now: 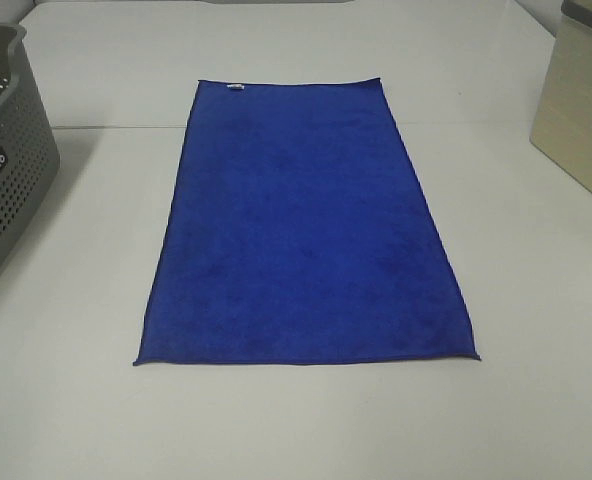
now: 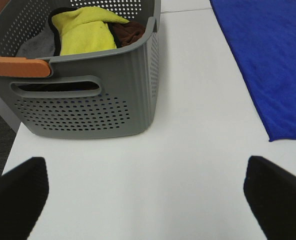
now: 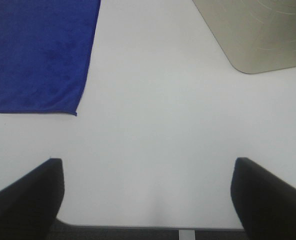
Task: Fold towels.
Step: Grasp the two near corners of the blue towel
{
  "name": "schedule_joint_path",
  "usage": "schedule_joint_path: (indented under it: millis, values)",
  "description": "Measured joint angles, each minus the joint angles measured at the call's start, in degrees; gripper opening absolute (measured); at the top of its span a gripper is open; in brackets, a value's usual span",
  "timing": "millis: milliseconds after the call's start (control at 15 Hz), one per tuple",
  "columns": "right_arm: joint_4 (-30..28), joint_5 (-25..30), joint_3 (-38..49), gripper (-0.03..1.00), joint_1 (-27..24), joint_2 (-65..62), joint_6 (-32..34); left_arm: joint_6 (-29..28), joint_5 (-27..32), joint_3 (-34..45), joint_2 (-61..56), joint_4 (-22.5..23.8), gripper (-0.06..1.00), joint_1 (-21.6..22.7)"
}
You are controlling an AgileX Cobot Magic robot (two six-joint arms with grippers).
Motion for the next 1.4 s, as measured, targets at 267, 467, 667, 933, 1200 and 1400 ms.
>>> schedule_joint_path:
  millis: [267,467,667,933,1200,1400]
  values:
    - [0.0,0.0,0.0,0.85,0.0,0.0,0.0,0.0,0.0,0.0,0.0,0.0,0.99,0.0]
    - [0.3,0.0,0.0,0.85,0.4,0.0,0.0,0.0,0.0,0.0,0.0,0.0,0.99,0.0]
    - [0.5,0.0,0.0,0.85,0.5,0.0,0.0,0.0,0.0,0.0,0.0,-0.1,0.99,0.0]
    - [0.5,0.0,0.0,0.85,0.5,0.0,0.0,0.0,0.0,0.0,0.0,-0.2,0.99,0.0]
    - [0.4,0.0,0.0,0.87,0.5,0.0,0.0,0.0,0.0,0.0,0.0,-0.2,0.99,0.0]
    - [0.4,0.0,0.0,0.96,0.5,0.0,0.3,0.0,0.0,0.0,0.0,-0.2,0.99,0.0]
